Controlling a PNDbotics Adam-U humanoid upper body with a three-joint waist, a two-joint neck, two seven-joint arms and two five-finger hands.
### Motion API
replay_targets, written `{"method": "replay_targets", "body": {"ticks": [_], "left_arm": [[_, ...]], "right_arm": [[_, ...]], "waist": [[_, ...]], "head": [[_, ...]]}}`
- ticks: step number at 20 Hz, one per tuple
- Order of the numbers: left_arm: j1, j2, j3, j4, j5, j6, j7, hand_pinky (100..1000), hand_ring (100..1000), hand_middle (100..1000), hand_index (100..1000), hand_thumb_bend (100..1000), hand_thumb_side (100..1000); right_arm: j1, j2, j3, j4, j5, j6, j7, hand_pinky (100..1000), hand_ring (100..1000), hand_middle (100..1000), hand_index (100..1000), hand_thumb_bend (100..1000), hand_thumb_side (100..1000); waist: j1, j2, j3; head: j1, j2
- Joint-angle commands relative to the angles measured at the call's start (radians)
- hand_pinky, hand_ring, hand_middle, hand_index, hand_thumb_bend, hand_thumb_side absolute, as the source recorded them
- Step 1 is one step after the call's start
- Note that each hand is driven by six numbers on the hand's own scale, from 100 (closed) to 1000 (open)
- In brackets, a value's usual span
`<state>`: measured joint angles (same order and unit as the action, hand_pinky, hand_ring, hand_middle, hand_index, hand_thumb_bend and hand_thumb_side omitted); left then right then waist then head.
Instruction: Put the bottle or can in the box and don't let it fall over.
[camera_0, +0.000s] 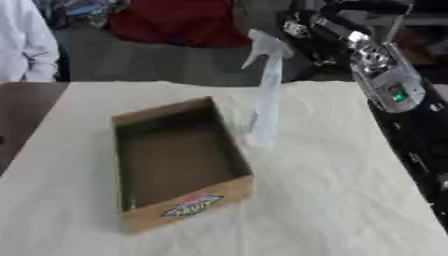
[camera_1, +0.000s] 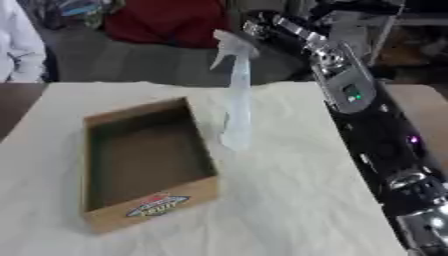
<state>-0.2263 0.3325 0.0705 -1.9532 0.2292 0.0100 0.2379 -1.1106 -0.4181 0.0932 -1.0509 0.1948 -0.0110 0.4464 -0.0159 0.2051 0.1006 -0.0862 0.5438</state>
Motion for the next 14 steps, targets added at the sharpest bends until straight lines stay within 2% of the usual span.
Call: {"method": "replay_targets", "body": {"ticks": [1, 8, 14], "left_arm": [[-0.008, 0.015, 0.0, -0.007, -0.002, 0.003, -0.005, 623, 787, 758, 847, 321, 496], [-0.009, 0.015, 0.0, -0.007, -0.003, 0.005, -0.011, 623, 787, 759, 847, 319, 500], [-0.009, 0.016, 0.002, -0.008, -0.004, 0.005, -0.011, 623, 787, 759, 846, 318, 505]], "right_arm": [[-0.024, -0.017, -0.005, -0.019, -0.022, -0.009, 0.037, 921, 1000, 1000, 927, 100, 764], [-0.026, -0.014, -0.009, -0.021, -0.066, -0.015, 0.047, 914, 1000, 1000, 921, 100, 770], [-0.016, -0.023, 0.009, -0.072, -0.104, -0.012, 0.067, 909, 1000, 1000, 917, 100, 767]], "waist": [[0.001, -0.011, 0.002], [0.0, -0.004, 0.006], [-0.001, 0.0, 0.006]], "head": [[-0.004, 0.002], [-0.004, 0.002], [-0.002, 0.006]]}}
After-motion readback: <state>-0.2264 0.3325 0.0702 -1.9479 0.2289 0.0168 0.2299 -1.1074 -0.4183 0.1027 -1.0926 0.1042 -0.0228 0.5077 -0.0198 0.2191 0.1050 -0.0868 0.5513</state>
